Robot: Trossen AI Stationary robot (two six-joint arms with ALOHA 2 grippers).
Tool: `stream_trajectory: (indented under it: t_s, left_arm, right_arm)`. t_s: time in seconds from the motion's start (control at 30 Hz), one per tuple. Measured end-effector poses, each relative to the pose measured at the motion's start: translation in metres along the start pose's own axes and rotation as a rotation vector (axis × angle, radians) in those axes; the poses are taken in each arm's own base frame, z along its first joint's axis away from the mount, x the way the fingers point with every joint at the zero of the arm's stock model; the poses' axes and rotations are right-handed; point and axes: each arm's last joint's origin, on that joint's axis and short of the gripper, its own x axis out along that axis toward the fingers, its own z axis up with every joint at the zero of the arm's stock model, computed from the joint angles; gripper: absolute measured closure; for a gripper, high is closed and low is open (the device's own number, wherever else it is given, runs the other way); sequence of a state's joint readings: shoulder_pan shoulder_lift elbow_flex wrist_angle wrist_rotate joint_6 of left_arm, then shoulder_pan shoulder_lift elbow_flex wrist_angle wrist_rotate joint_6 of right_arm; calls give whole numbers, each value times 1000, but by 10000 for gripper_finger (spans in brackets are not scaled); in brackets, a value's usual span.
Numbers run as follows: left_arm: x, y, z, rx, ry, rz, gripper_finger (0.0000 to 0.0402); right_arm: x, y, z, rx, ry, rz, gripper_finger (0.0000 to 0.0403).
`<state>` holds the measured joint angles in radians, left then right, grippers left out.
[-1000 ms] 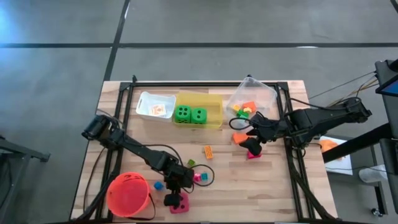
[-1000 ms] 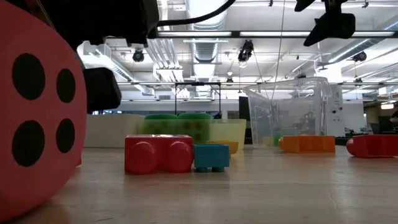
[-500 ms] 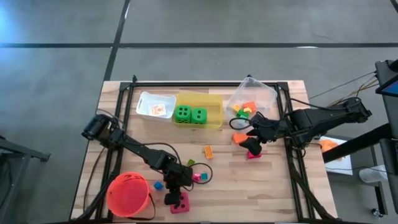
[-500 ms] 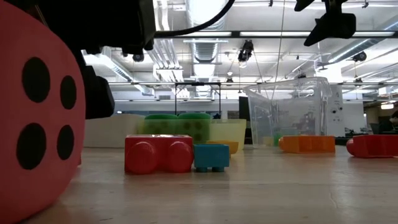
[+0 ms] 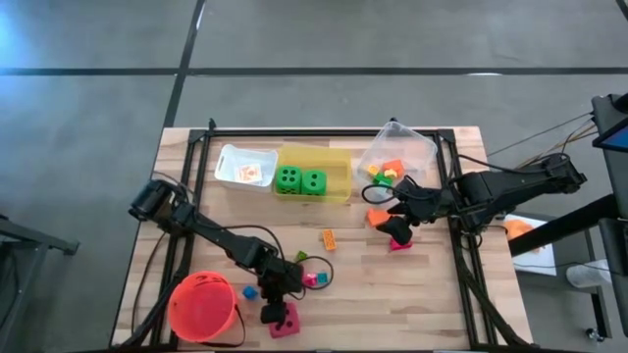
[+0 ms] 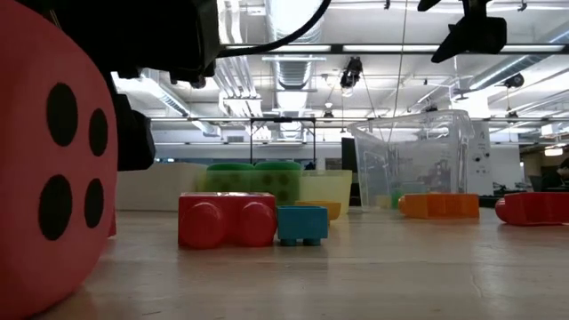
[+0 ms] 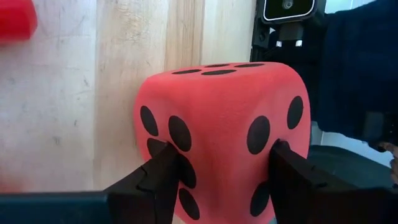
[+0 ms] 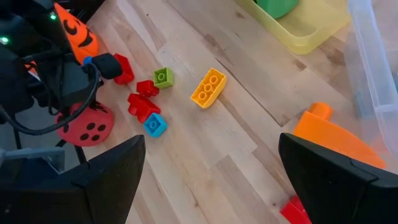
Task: Pick & Place Toys
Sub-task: Put the red dice into the yellow bin
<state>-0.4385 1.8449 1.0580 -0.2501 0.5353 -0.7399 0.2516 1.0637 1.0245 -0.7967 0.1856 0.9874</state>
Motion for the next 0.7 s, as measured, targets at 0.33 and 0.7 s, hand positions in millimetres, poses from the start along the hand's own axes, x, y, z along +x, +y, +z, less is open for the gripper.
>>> stream_trajectory:
  t_s: [0.33, 0.7]
  left_arm:
    - [-35, -13, -2, -42, -143, 65, 242]
    - [-68, -31, -5, -72, -310, 72, 250]
  right_arm:
    - [0, 1, 0, -2, -4, 6, 39]
    - [-3, 16, -5, -131, -34, 122, 39]
